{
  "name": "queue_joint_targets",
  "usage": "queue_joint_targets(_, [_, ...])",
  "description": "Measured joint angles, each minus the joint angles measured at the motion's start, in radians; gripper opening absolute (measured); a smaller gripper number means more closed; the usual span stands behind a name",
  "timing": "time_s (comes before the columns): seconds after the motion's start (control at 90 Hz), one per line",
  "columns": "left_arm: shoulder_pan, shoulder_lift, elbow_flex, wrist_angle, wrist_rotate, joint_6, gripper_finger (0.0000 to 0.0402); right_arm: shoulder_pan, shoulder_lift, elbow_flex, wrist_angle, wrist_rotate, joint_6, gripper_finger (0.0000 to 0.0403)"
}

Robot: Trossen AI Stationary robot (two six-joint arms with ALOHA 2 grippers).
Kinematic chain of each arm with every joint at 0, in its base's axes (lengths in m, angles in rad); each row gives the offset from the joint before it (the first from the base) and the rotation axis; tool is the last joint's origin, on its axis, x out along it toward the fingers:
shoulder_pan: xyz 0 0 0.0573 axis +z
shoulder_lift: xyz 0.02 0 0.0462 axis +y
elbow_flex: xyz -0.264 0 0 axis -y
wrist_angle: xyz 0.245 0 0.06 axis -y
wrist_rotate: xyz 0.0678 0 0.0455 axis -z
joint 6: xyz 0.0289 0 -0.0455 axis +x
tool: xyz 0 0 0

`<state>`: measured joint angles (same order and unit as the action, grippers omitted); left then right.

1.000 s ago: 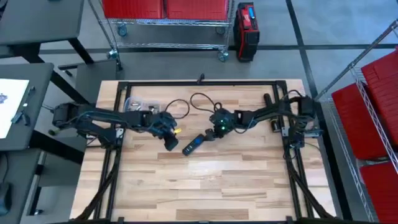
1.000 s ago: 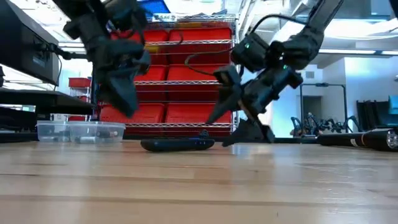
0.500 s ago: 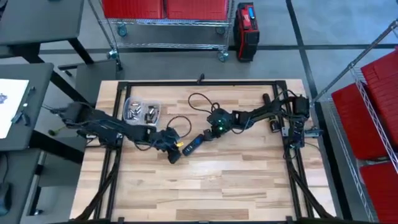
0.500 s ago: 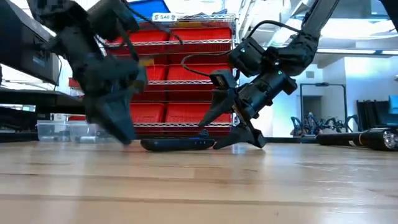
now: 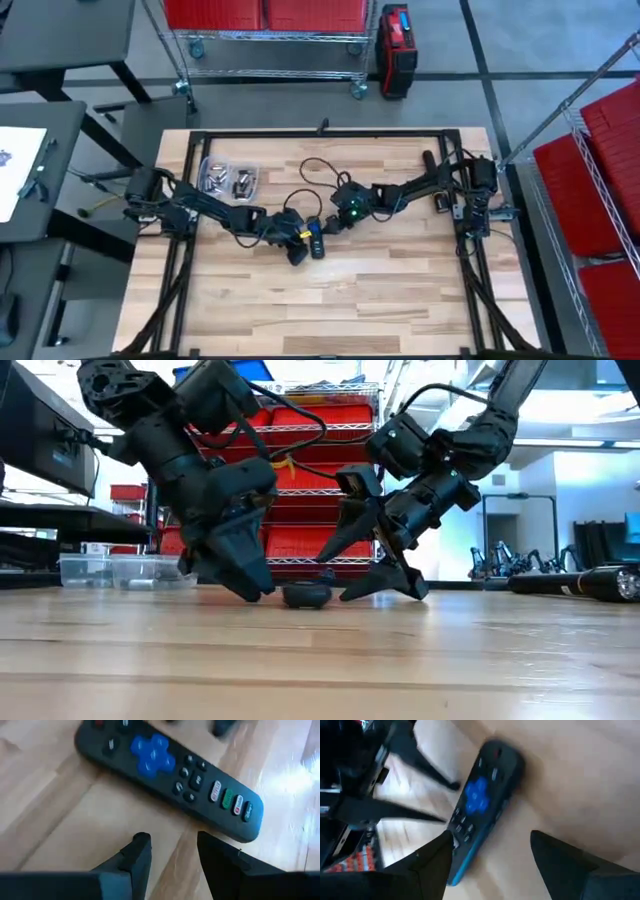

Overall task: Insert battery
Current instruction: Open the remote's battery compartment

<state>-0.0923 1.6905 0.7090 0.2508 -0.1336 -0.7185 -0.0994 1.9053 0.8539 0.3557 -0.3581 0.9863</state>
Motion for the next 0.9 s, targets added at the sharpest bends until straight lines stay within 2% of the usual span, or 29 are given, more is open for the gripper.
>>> queue_joint_targets(0.211, [0.01,0.056,0.003,0.066,-0.01,0.05,0.0141,0.04,0.043,0.011,0.1,-0.004,0.037,0.0255])
queue_joint_targets(0.3, [0.01,0.075,0.002,0.097,-0.01,0.081,0.0141,0.047,0.087,0.044,0.089,-0.016,0.052,0.0255])
queue_joint_targets(0.633, [0.014,0.079,0.003,0.153,-0.016,0.129,0.0141,0.06,0.117,0.132,0.102,-0.033,-0.068,0.0251])
queue_joint_targets(0.756, [0.014,0.074,0.003,0.145,-0.015,0.125,0.0141,0.059,0.117,0.146,0.046,-0.033,-0.101,0.0206])
queue_joint_targets(0.9, [0.014,0.074,0.003,0.144,0.001,0.123,0.0141,0.048,0.113,0.15,-0.022,-0.029,-0.144,0.0097])
